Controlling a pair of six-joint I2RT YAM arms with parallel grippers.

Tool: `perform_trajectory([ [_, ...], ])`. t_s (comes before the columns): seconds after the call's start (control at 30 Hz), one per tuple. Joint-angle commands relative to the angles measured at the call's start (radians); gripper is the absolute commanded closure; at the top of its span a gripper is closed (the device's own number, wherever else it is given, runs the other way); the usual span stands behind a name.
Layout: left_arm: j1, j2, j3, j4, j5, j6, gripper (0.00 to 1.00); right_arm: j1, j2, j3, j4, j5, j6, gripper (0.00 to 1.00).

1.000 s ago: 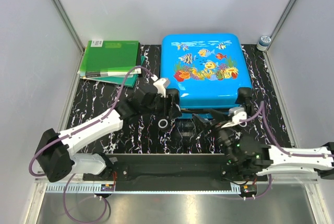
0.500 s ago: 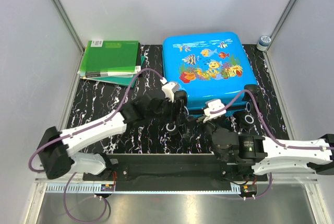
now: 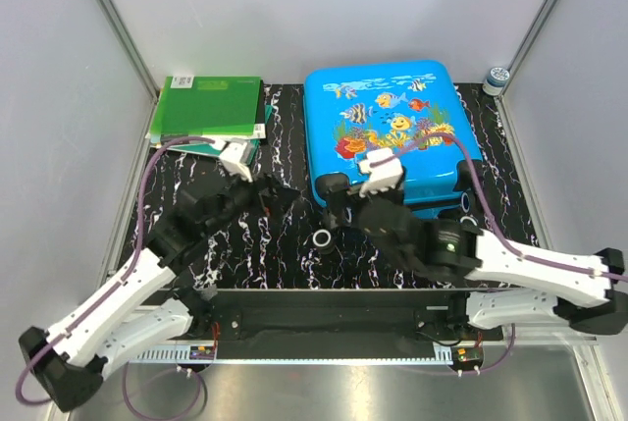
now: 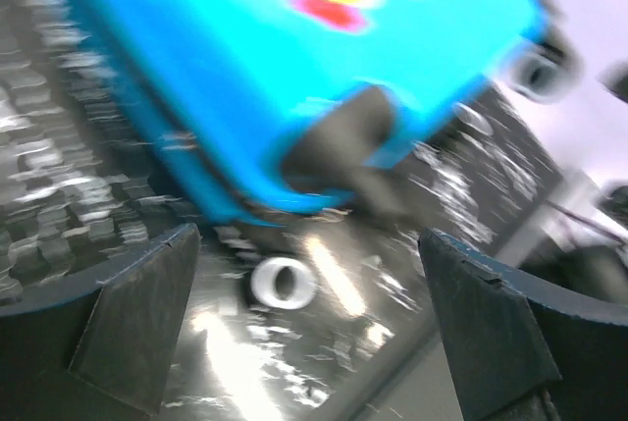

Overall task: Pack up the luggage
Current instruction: Zip the luggage at the center of the board.

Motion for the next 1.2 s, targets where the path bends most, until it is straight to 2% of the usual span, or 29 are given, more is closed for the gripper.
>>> perform_trajectory([
  [0.0,0.186,-0.019,-0.092,0.079,0.048,0.015,0.01,-0.097,0.173,0.113,-0.185,-0.225,0.158,0.02],
  [0.23,0.303,0.045,-0.195,0.283,0.236,0.045,0.01,-0.097,0.369,0.214,-0.291,-0.287,0.285,0.0],
  [0.47,0.328,0.072,-0.263,0.44,0.292,0.072,0.01,-0.096,0.502,0.328,-0.489,-0.197,0.38,0.0],
  [0.7,0.328,0.107,-0.278,0.463,0.295,0.088,0.01,-0.097,0.544,0.371,-0.602,-0.137,0.47,0.0],
  [1.0,0.331,0.125,-0.297,0.497,0.303,0.079,0.01,-0.106,0.516,0.328,-0.596,-0.126,0.512,0.0],
  [1.17,0.329,0.151,-0.313,0.549,0.319,0.091,0.01,-0.123,0.535,0.299,-0.529,-0.146,0.478,0.0],
])
